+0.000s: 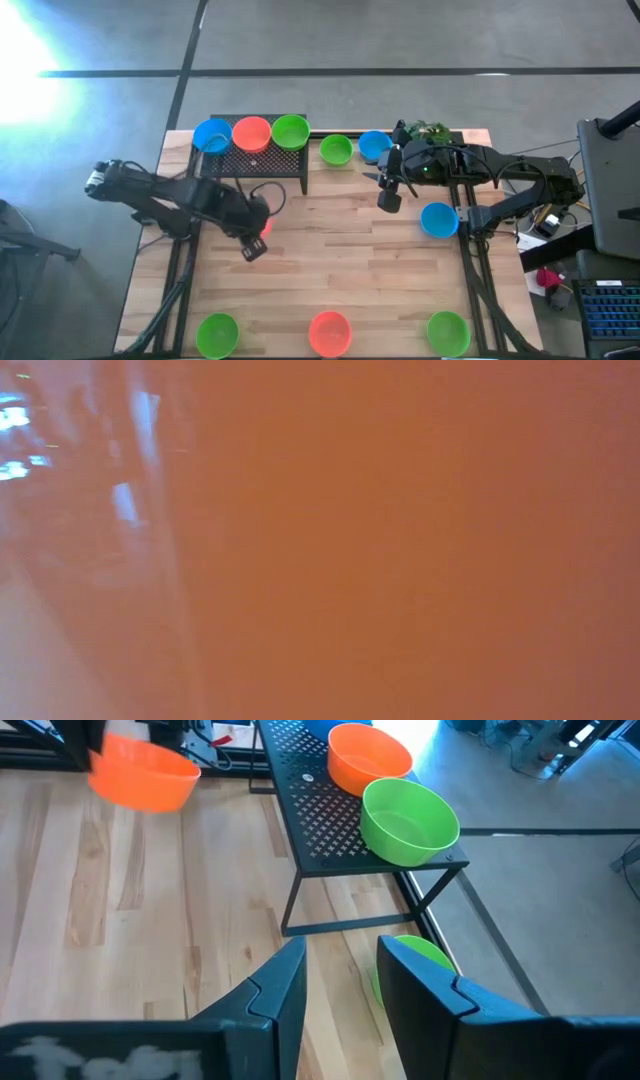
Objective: Pick & Place Mini bowls
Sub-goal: Stack the orange bowl on top of the orange bowl on the shelf
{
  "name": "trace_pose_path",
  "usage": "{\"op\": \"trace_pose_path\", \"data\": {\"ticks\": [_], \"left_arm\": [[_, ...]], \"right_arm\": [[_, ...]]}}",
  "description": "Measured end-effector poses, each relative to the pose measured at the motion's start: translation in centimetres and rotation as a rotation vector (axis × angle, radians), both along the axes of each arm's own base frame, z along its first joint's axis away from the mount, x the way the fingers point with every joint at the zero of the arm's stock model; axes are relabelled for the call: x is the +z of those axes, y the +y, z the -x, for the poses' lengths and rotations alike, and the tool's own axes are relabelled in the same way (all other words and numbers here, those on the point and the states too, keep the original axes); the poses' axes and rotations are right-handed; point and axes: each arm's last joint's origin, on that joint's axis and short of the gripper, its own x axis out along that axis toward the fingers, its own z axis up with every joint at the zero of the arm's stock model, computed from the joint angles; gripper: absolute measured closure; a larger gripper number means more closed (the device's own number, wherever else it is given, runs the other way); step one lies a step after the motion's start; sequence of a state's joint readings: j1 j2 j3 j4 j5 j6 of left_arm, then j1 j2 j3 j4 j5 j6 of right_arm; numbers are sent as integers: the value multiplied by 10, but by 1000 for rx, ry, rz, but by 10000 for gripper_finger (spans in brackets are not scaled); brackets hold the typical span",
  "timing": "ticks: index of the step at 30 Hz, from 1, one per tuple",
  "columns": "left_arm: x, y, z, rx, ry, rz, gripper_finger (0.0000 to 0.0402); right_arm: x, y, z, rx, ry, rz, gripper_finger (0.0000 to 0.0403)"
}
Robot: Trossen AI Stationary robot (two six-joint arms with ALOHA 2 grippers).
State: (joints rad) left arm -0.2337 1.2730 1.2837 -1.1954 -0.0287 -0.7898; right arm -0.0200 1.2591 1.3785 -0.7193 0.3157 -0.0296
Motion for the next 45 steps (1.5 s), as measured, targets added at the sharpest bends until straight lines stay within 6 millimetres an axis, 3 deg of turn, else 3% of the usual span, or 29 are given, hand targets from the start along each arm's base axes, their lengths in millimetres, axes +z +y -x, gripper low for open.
{"op": "trace_pose_path", "data": {"ticks": [4, 9, 16, 27, 35, 45], "left_arm": [[42, 2, -1, -125, -142, -106, 401], [86, 10, 6, -101, -294, -281, 401], [113, 30, 13, -74, -345, -395, 401], [112, 92, 13, 53, -229, -538, 401], [91, 145, 4, 74, -37, -511, 401], [64, 176, -6, 38, 175, -458, 401]], "right_arm": [[0, 0, 0, 0, 0, 0, 282], [0, 0, 0, 0, 0, -1, 277], [0, 0, 0, -1, 0, -2, 285], [0, 0, 0, -2, -1, -3, 278], [0, 0, 0, -2, 2, -3, 273], [0, 0, 0, -2, 4, -3, 282]]}}
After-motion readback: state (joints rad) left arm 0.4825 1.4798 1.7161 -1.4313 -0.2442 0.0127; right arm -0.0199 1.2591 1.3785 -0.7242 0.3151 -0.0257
